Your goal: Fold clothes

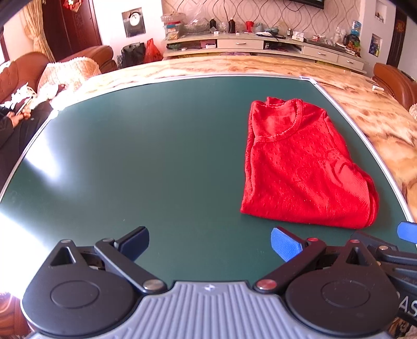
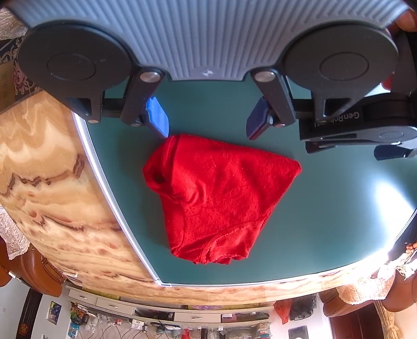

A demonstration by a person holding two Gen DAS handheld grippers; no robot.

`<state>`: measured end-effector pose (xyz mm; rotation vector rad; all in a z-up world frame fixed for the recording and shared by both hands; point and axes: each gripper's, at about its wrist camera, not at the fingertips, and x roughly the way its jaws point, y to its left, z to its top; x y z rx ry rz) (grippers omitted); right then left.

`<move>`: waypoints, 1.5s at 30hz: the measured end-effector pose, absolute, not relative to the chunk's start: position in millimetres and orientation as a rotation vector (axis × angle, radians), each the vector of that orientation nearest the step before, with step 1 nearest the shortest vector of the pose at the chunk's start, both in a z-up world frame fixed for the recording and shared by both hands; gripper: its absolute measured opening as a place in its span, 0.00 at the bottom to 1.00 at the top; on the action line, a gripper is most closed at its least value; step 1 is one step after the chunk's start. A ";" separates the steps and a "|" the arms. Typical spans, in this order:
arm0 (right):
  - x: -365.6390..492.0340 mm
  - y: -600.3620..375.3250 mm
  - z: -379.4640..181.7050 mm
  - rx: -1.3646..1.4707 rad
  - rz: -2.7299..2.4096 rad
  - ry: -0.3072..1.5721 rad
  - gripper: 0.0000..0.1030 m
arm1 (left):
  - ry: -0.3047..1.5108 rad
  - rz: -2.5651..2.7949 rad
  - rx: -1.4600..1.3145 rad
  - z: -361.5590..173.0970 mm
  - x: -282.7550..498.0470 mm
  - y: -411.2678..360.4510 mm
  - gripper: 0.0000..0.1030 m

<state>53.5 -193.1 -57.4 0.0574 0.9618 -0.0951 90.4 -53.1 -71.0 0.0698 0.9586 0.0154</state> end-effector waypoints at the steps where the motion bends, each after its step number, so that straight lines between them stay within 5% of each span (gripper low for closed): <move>1: 52.2 -193.8 -58.0 0.058 -0.099 0.961 0.72 | 0.959 0.015 0.073 -71.1 89.7 -54.5 0.99; 45: 19.0 -195.3 -103.6 0.037 -0.141 0.981 0.72 | 0.953 0.046 0.003 -108.1 47.4 -50.7 0.98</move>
